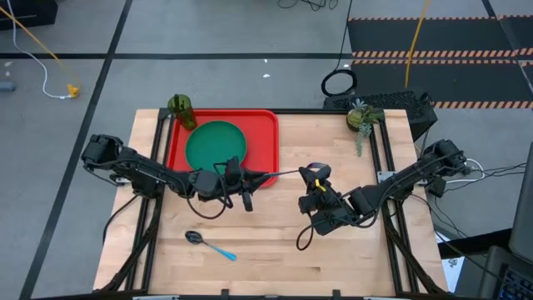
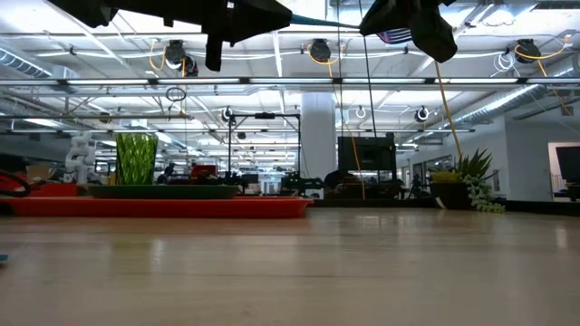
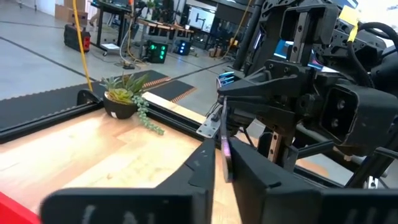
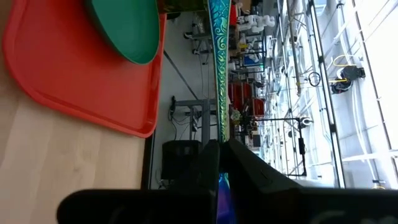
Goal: Pick and place plate/cup/fork/spoon on tray
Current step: Put the blue fork on the orange tray to the right side of the green plate
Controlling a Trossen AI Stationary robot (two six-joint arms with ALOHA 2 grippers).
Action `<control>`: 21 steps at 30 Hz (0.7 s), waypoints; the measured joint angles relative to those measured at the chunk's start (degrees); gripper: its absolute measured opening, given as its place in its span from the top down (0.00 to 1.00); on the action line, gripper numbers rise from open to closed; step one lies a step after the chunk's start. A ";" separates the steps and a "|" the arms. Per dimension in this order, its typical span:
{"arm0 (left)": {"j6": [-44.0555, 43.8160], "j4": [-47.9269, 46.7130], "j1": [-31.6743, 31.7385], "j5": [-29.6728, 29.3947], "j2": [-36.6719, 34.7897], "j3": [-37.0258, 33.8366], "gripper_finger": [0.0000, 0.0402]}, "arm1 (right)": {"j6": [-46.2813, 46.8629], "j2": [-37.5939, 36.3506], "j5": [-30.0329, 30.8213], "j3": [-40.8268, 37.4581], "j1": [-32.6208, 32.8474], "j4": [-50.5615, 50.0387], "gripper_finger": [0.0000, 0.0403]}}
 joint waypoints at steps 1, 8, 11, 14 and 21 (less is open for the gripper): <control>0.18 0.00 0.00 0.01 0.00 0.00 0.92 | 0.00 0.00 -0.01 0.00 0.00 0.00 0.99; 2.08 0.10 0.00 0.85 -0.02 0.00 0.96 | -0.02 0.00 -0.10 0.00 0.00 0.92 0.99; 3.23 0.13 0.00 0.98 -0.04 0.00 0.97 | -0.07 0.00 -0.12 0.00 0.02 1.77 0.98; 4.25 0.27 0.00 1.13 -0.07 0.00 0.98 | 0.10 -0.06 -0.19 0.00 0.02 2.11 0.93; 7.40 0.76 -0.15 1.51 0.00 0.00 0.98 | 3.01 -0.07 -2.41 0.04 0.30 2.87 0.77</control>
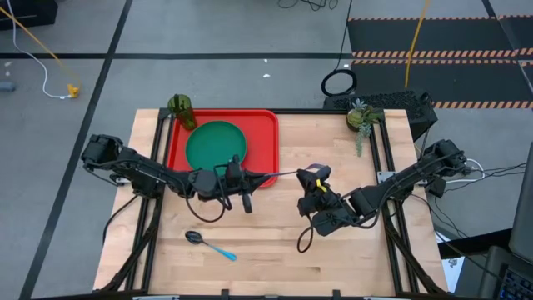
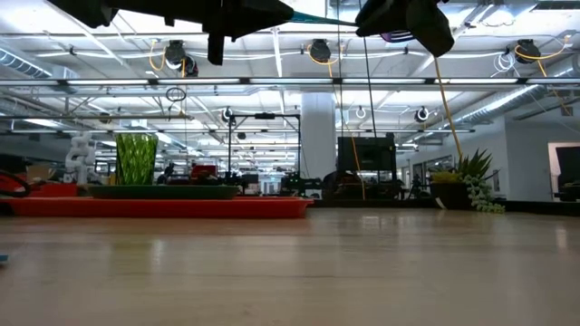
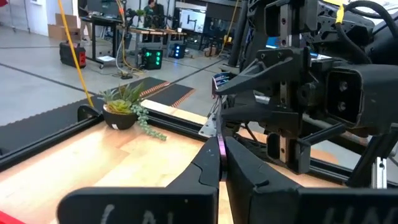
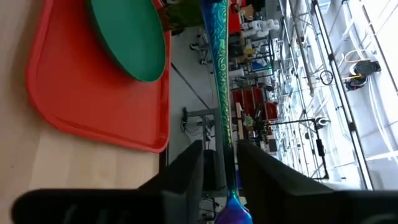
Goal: Pick and place plate/cup/fork/spoon on tray
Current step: Put the blue fork on the orange tray to the right side of the green plate
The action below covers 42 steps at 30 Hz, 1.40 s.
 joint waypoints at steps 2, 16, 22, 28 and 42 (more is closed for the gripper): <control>0.18 0.02 0.00 0.00 -0.01 0.00 0.98 | 0.21 0.00 0.23 0.00 0.27 -0.09 0.73; 4.51 -7.04 -0.35 -1.18 -6.55 -0.97 0.99 | 3.86 -3.49 0.81 -0.02 4.37 -0.33 0.58; 5.00 -9.07 -0.37 -4.33 -10.66 -4.07 0.99 | 12.26 -8.17 0.07 -0.02 5.98 -0.84 0.57; 5.67 -5.54 -0.39 -5.16 -14.84 -8.11 0.98 | 20.52 -12.42 -8.91 -0.04 6.38 -2.08 0.57; 13.42 19.60 -2.37 -0.89 -13.32 -14.46 0.98 | 7.48 -14.56 -17.49 -16.89 4.26 42.27 0.57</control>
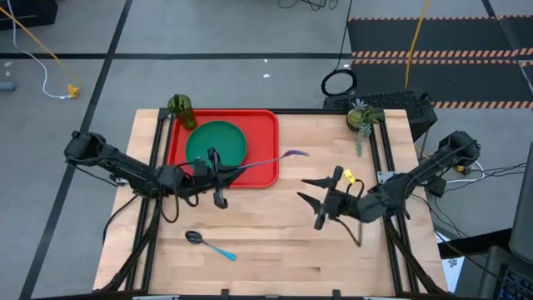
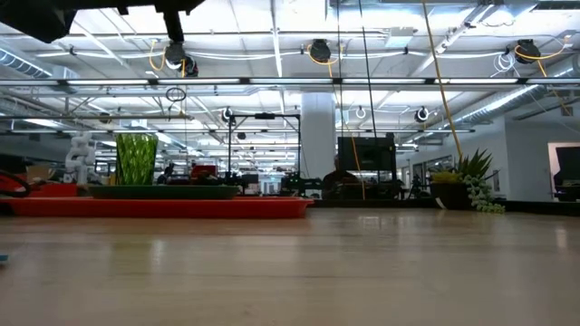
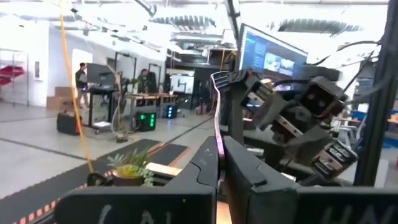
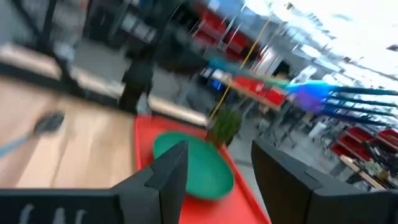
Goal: Pick and place plate/cup/fork/spoon on tray
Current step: Put the blue fork on the orange tray to the right side of the green plate
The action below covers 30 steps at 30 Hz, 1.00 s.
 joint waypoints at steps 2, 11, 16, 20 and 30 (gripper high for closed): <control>0.84 2.46 -0.24 1.18 0.99 -0.01 0.99 | -2.09 0.09 -0.38 -3.43 -0.42 11.02 0.57; 7.35 14.41 -0.60 2.66 8.69 0.99 0.99 | 9.99 0.13 -11.88 -13.18 -4.51 38.04 0.57; 12.51 14.53 -1.06 2.66 13.34 6.62 0.99 | 20.68 0.13 -19.08 -13.43 -7.98 37.48 0.57; 19.45 11.48 -2.30 1.41 18.11 12.42 0.99 | 26.82 0.18 -23.71 -13.47 -9.85 36.80 0.57; 36.19 10.43 -4.73 -3.67 24.75 22.43 0.99 | 32.56 0.18 -25.27 -13.47 -10.26 39.62 0.57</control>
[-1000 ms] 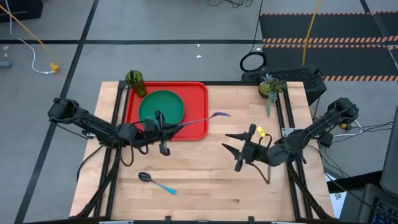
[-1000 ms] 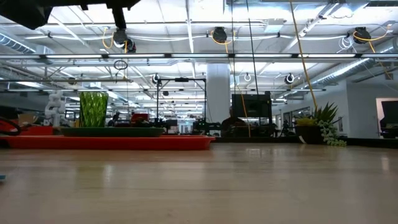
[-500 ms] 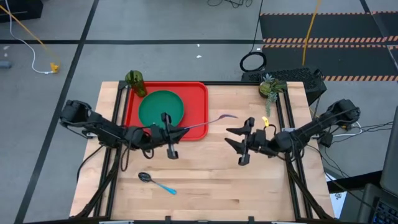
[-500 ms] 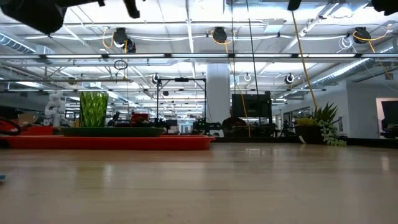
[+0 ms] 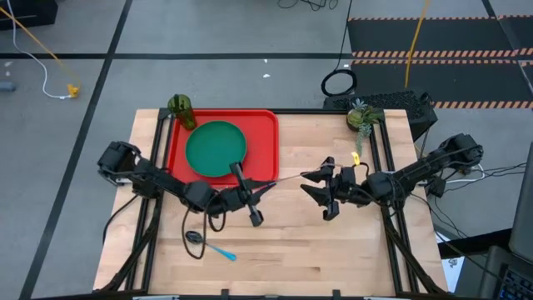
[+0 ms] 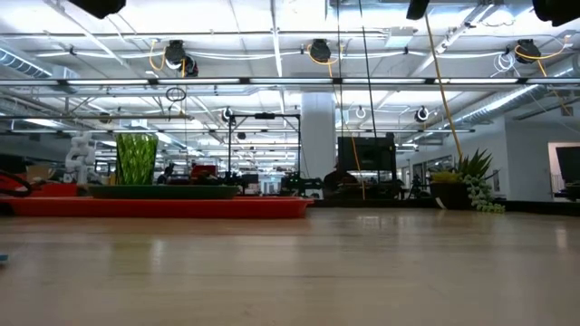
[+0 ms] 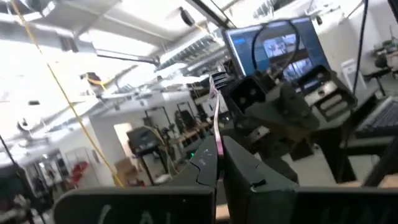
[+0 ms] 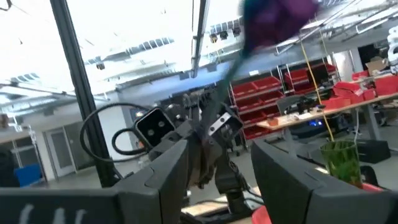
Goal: Pick and place plate/cup/fork/spoon on tray
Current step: Put the blue fork on the orange tray to the right side of the green plate
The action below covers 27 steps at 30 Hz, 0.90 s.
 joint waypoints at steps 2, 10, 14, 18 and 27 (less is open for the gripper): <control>3.05 0.34 -0.54 -0.07 0.16 0.83 0.98 | -0.13 0.00 -0.02 0.00 0.09 1.29 0.57; 18.73 0.15 -2.73 -0.09 0.27 4.04 0.99 | -4.33 0.00 -4.67 0.00 0.52 8.19 0.57; 23.58 -0.03 -3.09 -0.05 0.27 5.25 0.99 | -4.37 0.00 -7.89 0.00 0.50 10.74 0.57; 26.55 -1.15 -3.09 -0.04 0.27 6.51 0.99 | -4.06 0.00 -9.29 0.00 0.67 12.70 0.57; 32.64 -5.42 -3.15 0.06 0.27 9.52 0.99 | -6.35 -0.02 -9.11 0.00 1.77 18.92 0.57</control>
